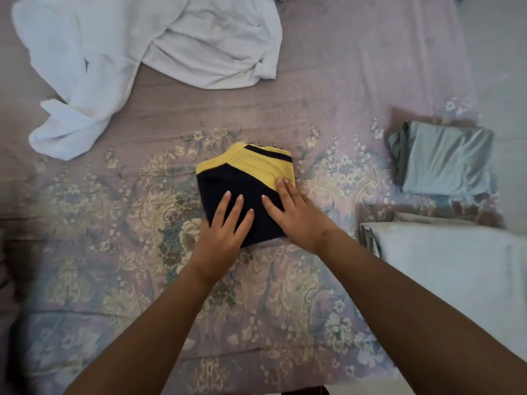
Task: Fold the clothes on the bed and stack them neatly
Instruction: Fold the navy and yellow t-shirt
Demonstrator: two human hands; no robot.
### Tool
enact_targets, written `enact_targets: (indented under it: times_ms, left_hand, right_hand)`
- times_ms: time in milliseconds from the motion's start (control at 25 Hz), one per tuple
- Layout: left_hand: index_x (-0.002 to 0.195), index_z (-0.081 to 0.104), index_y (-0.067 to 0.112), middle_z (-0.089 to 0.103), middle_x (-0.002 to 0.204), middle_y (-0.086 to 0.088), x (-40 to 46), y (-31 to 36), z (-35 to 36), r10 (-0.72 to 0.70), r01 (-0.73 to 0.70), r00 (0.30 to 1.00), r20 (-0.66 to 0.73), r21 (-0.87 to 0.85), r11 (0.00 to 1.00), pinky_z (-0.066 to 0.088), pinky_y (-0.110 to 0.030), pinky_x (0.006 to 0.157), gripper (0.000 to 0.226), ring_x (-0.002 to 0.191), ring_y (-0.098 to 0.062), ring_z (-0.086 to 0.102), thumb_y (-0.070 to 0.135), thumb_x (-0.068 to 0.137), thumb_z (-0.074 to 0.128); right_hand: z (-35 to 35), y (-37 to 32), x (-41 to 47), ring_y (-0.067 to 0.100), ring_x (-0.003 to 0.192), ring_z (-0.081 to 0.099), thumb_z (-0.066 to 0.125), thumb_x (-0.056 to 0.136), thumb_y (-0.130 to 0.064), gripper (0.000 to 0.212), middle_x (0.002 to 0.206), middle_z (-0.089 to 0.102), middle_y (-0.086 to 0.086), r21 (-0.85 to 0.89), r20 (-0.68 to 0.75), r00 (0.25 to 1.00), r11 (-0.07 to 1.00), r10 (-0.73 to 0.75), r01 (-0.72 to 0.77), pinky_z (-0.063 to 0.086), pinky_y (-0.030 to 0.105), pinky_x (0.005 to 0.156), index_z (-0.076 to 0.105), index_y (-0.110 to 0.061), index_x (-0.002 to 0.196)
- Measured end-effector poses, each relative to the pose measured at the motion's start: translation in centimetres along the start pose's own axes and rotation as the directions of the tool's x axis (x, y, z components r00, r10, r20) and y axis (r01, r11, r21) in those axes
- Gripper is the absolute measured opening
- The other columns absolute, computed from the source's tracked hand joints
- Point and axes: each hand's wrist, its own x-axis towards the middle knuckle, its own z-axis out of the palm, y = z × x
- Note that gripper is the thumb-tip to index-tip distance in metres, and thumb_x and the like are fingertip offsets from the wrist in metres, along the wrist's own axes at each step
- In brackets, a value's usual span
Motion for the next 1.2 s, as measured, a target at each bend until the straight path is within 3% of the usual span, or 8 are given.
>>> enact_targets:
  times_ms: [200, 400, 520, 640, 760, 920, 1120, 1200]
  left_hand:
    - [0.120, 0.065, 0.005, 0.068, 0.120, -0.026, 6.6, 1.8, -3.6, 0.024, -0.027, 0.960, -0.280, -0.007, 1.000, 0.055, -0.043, 0.064, 0.028, 0.111, -0.044, 0.067, 0.005, 0.098, 0.048]
    - [0.124, 0.066, 0.008, 0.067, 0.125, -0.025, 15.4, 6.0, -4.0, 0.072, -0.075, 0.917, -0.393, 0.008, 0.997, 0.056, -0.043, 0.073, 0.037, 0.117, -0.040, 0.065, 0.001, 0.088, 0.061]
    - [0.146, 0.051, 0.012, 0.046, 0.152, -0.022, 16.4, 8.4, -1.0, 0.012, -0.021, 0.999, -0.052, -0.157, 0.987, 0.054, -0.050, 0.090, 0.060, 0.142, -0.039, 0.043, 0.011, 0.088, 0.066]
    - [0.160, 0.025, 0.017, 0.016, 0.167, -0.015, 14.8, 10.5, 1.6, 0.009, 0.052, 0.965, 0.263, -0.222, 0.974, 0.049, -0.051, 0.101, 0.077, 0.154, -0.033, 0.014, 0.012, 0.091, 0.060]
    - [0.158, 0.028, 0.013, 0.014, 0.166, -0.016, 14.6, 10.5, 1.2, 0.023, 0.076, 0.965, 0.262, -0.360, 0.930, 0.028, -0.064, 0.115, 0.079, 0.155, -0.035, 0.011, 0.030, 0.090, 0.065]
    - [0.152, 0.038, 0.001, 0.030, 0.160, -0.023, 17.5, 8.6, 1.0, -0.127, 0.138, 0.990, 0.058, -0.277, 0.951, 0.021, -0.061, 0.120, 0.061, 0.149, -0.039, 0.028, 0.023, 0.098, 0.056]
    - [0.154, 0.037, 0.009, 0.023, 0.164, -0.018, 20.2, 8.4, 5.9, -0.286, 0.316, 0.949, 0.135, -0.445, 0.838, 0.011, -0.056, 0.124, 0.060, 0.153, -0.035, 0.019, 0.018, 0.098, 0.056]
    - [0.155, 0.036, 0.012, 0.021, 0.165, -0.015, 20.2, 7.4, 5.7, -0.246, 0.268, 0.963, 0.109, -0.467, 0.843, 0.011, -0.052, 0.125, 0.059, 0.154, -0.032, 0.017, 0.019, 0.100, 0.054]
  right_hand:
    - [-4.3, 4.9, -3.0, 0.051, 0.150, 0.010, 0.041, 0.101, 0.003, 0.065, 0.163, 0.010, 0.033, 0.046, -0.079, 0.994, 0.996, 0.081, -0.078, 0.061, 0.050, 0.085, 0.018, -0.009, 0.161]
    - [-5.5, 13.0, -7.4, 0.053, 0.150, 0.010, 0.054, 0.097, 0.000, 0.069, 0.162, 0.013, 0.034, 0.066, -0.169, 0.953, 0.967, 0.252, -0.244, 0.056, 0.059, 0.091, 0.025, -0.007, 0.159]
    - [-3.0, 13.9, -8.1, 0.053, 0.149, 0.016, 0.053, 0.101, -0.010, 0.066, 0.161, 0.017, 0.035, 0.016, -0.051, 0.936, 0.937, 0.348, -0.348, 0.042, 0.062, 0.108, 0.023, -0.008, 0.160]
    - [0.2, 13.1, -8.5, 0.046, 0.153, -0.004, 0.053, 0.103, -0.024, 0.082, 0.165, -0.009, 0.027, 0.002, 0.172, 0.894, 0.907, 0.415, -0.421, 0.004, 0.064, 0.121, -0.003, -0.014, 0.162]
    - [-0.1, 13.4, -8.3, 0.036, 0.150, -0.026, 0.050, 0.102, -0.041, 0.088, 0.163, -0.026, 0.018, 0.211, 0.256, 0.877, 0.862, 0.407, -0.462, -0.015, 0.060, 0.120, -0.012, -0.017, 0.160]
    - [-1.9, 14.8, -4.6, 0.027, 0.155, -0.014, 0.041, 0.108, -0.030, 0.066, 0.168, -0.011, 0.011, 0.494, -0.122, 0.894, 0.807, 0.431, -0.322, -0.006, 0.044, 0.126, 0.005, -0.012, 0.161]
    - [2.4, 14.8, -1.0, 0.028, 0.156, -0.007, 0.044, 0.107, -0.038, 0.065, 0.168, -0.005, 0.012, 0.443, -0.113, 0.873, 0.811, 0.474, -0.383, -0.004, 0.046, 0.126, 0.014, -0.018, 0.162]
    - [2.6, 14.9, -1.1, 0.033, 0.156, 0.005, 0.051, 0.105, -0.036, 0.064, 0.168, 0.007, 0.015, 0.434, -0.150, 0.853, 0.809, 0.499, -0.397, 0.005, 0.050, 0.126, 0.025, -0.014, 0.160]
